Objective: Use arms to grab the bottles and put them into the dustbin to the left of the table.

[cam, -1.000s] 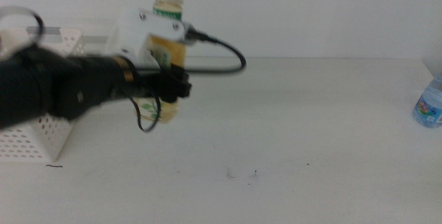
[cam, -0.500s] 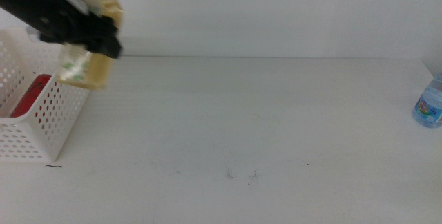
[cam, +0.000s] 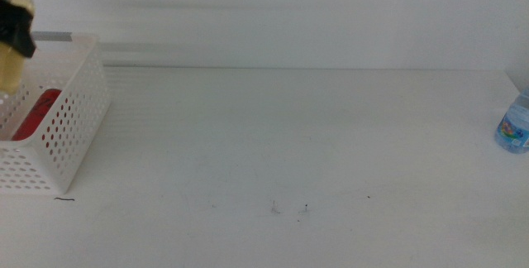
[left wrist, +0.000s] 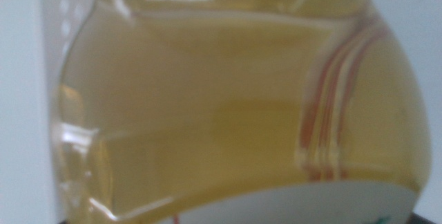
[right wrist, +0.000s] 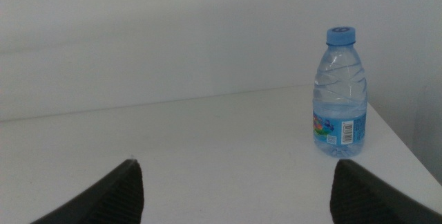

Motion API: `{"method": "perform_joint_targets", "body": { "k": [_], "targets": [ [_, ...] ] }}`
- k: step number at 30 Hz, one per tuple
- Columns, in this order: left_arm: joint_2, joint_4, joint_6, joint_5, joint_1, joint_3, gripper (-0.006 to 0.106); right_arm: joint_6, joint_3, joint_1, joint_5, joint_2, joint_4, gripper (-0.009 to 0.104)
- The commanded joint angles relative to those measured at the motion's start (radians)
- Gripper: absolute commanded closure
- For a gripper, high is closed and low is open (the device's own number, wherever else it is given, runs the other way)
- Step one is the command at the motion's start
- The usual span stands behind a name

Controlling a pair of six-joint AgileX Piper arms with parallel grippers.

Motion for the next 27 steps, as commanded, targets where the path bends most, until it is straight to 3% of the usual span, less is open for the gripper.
{"method": "perform_joint_targets", "body": {
  "k": [1, 7, 11, 13, 20, 27],
  "targets": [
    [0.015, 0.005, -0.011, -0.022, 0.022, -0.018, 0.102, -0.002, 0.004, -0.008, -0.009, -0.005, -0.009, 0.010],
    [0.096, 0.002, -0.024, -0.022, 0.059, -0.018, 0.101, -0.002, 0.004, -0.008, -0.009, -0.005, -0.009, 0.010],
    [0.140, 0.006, -0.024, -0.022, 0.060, -0.018, 0.090, -0.002, 0.004, -0.008, -0.009, -0.005, -0.009, 0.010],
    [0.153, 0.006, -0.018, -0.022, 0.060, -0.015, 0.075, -0.002, 0.004, -0.008, -0.009, -0.005, -0.009, 0.010],
    [0.130, 0.014, -0.036, -0.022, 0.029, -0.008, 0.006, -0.002, 0.004, -0.008, -0.009, -0.005, -0.009, 0.010],
    [-0.043, 0.066, -0.132, -0.022, -0.093, 0.007, 0.007, -0.002, 0.004, -0.008, -0.009, -0.005, -0.009, 0.010]
  ]
}}
